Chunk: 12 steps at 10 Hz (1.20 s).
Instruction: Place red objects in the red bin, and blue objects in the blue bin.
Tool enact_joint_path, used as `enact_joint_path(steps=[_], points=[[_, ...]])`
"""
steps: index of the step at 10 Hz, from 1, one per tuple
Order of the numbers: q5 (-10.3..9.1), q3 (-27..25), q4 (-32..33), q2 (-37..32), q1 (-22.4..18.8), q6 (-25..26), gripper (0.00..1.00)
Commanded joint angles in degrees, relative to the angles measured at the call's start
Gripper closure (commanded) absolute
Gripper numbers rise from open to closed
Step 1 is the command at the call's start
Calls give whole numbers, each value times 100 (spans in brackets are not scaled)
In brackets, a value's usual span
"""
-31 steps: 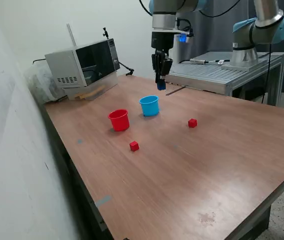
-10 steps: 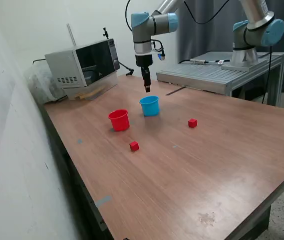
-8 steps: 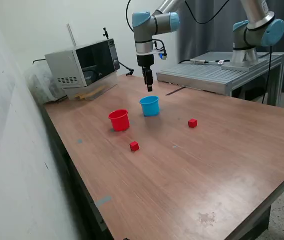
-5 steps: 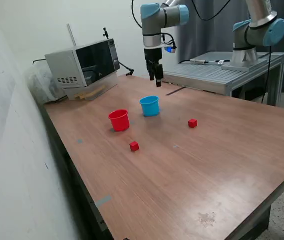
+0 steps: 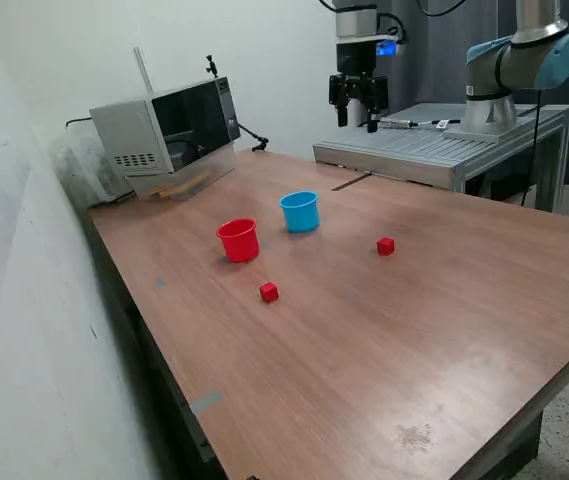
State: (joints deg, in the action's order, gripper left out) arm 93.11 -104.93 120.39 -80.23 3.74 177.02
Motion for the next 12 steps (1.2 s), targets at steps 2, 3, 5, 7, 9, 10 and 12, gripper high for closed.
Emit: enact_joint_path(steps=[2, 3, 5, 7, 9, 10, 12], points=[[-47, -28, -139, -274, -793, -35, 0], [-73, -28, -121, -248, -926, -35, 0], [-275, -19, 211, 119, -928, -35, 0], [-276, -10, 773, 847, -884, -96, 0], [-276, 16, 1065, 1367, -857, -115, 0], [-276, 121, 1161, 1596, -840, -115, 0], [-276, 323, 1329, 1992, -761, -132, 0]])
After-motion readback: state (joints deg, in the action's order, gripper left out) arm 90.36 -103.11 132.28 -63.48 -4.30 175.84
